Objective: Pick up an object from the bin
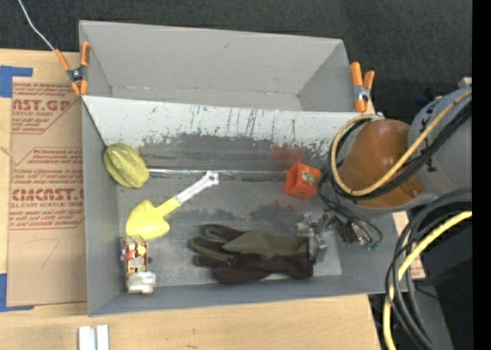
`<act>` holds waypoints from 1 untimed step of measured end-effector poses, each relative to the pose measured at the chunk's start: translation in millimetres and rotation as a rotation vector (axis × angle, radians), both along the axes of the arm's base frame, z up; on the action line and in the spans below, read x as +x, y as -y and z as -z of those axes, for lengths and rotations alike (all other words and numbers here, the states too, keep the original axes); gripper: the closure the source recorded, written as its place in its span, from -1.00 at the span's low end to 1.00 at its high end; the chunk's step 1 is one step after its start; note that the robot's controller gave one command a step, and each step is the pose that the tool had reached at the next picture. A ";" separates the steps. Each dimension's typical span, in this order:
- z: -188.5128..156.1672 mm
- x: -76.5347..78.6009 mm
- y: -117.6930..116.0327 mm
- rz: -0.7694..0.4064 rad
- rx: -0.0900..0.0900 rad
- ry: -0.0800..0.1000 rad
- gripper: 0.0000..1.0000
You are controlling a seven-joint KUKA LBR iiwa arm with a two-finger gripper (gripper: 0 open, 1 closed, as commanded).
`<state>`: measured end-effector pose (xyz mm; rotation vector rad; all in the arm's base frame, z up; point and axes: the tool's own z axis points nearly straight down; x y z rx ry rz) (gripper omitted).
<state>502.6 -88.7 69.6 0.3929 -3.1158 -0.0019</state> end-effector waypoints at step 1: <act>-67.8 -16.5 -9.9 -0.034 0.001 -0.002 1.00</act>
Offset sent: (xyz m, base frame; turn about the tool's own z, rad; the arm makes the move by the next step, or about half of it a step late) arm -0.0123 0.0136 0.0647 -0.0756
